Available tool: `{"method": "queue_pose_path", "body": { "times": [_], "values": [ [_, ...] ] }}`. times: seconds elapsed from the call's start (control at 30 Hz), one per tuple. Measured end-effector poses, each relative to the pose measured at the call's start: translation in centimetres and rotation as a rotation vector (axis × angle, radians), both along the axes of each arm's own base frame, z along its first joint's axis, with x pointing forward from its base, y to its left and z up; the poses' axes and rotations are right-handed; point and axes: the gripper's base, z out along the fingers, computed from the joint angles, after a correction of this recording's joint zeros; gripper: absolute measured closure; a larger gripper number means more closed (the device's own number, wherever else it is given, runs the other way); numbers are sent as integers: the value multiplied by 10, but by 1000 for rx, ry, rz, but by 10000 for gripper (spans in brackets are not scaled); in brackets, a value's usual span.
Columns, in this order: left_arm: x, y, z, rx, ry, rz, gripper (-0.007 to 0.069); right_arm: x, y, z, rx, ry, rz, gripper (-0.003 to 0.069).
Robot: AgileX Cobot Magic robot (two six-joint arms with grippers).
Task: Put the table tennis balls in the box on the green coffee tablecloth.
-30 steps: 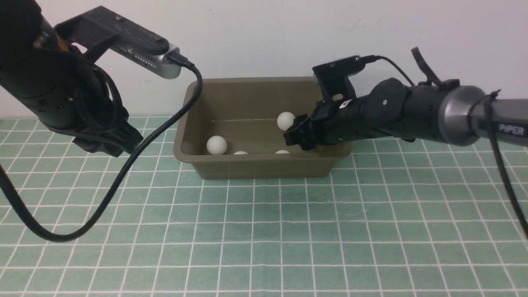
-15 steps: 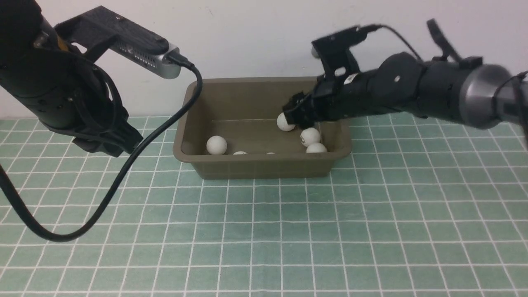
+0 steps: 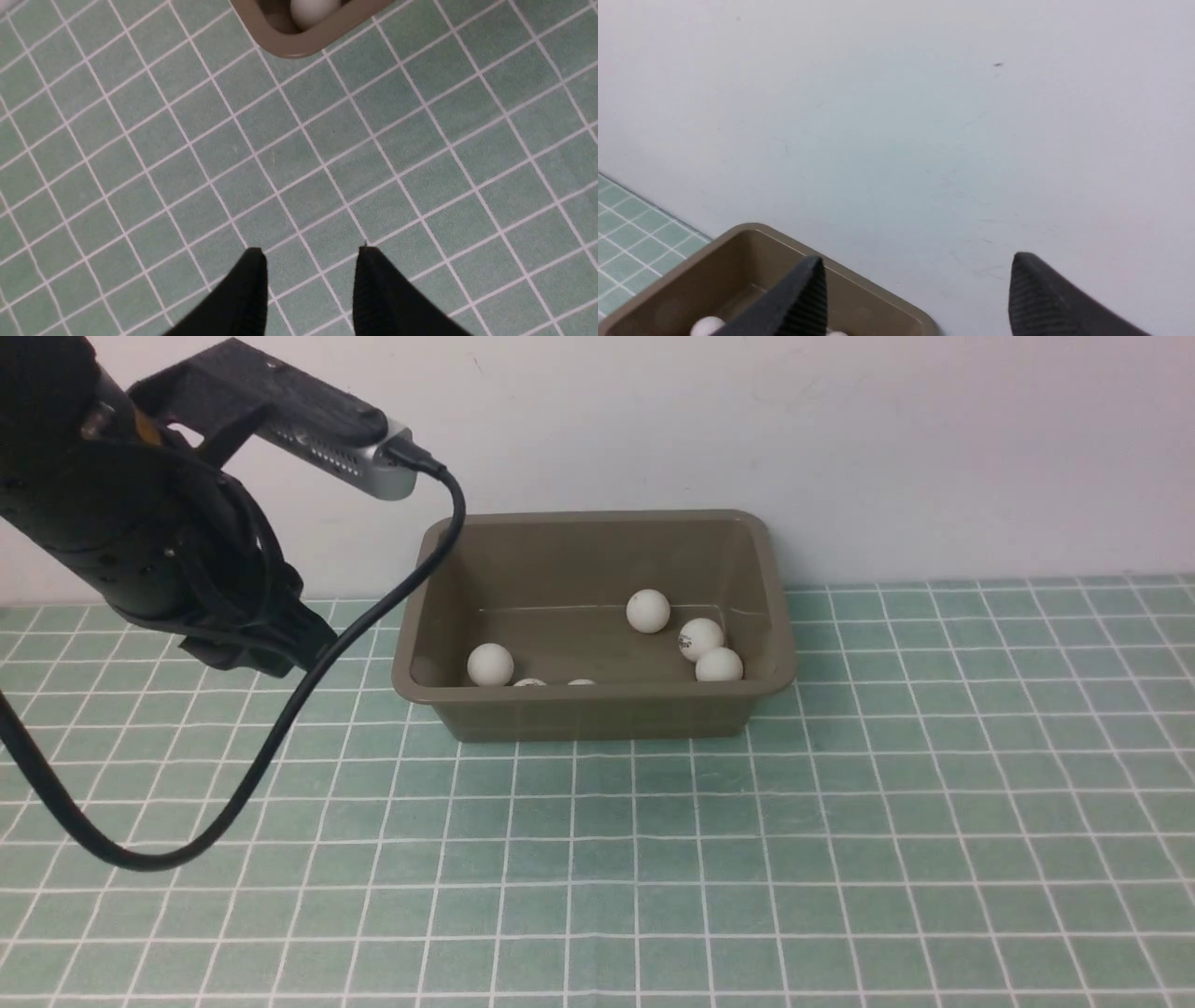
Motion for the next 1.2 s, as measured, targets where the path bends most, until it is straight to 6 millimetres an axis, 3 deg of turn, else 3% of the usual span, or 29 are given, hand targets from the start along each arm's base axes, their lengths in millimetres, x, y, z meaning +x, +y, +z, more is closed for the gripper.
{"method": "queue_pose_path", "body": {
  "times": [0.17,0.4,0.5,0.8,0.97,1.2],
  "values": [
    [3,-4,2,-47,-42,-3,388,-39,-19,9,-104,96,-17,181],
    [4,-4,3,-50,-49,-3,388,-85,-46,-13,-167,183,-172,181],
    [5,-4,3,-53,-59,-4,388,-107,-53,-36,-165,170,-183,181],
    [5,-5,4,-56,-69,-4,388,-148,-62,-143,-116,146,-180,195],
    [5,-7,4,-87,-59,-5,388,-160,-63,-177,-69,182,-186,234],
    [4,-10,4,-119,-51,-20,388,-162,-63,-203,-27,229,-190,277]
  ]
}}
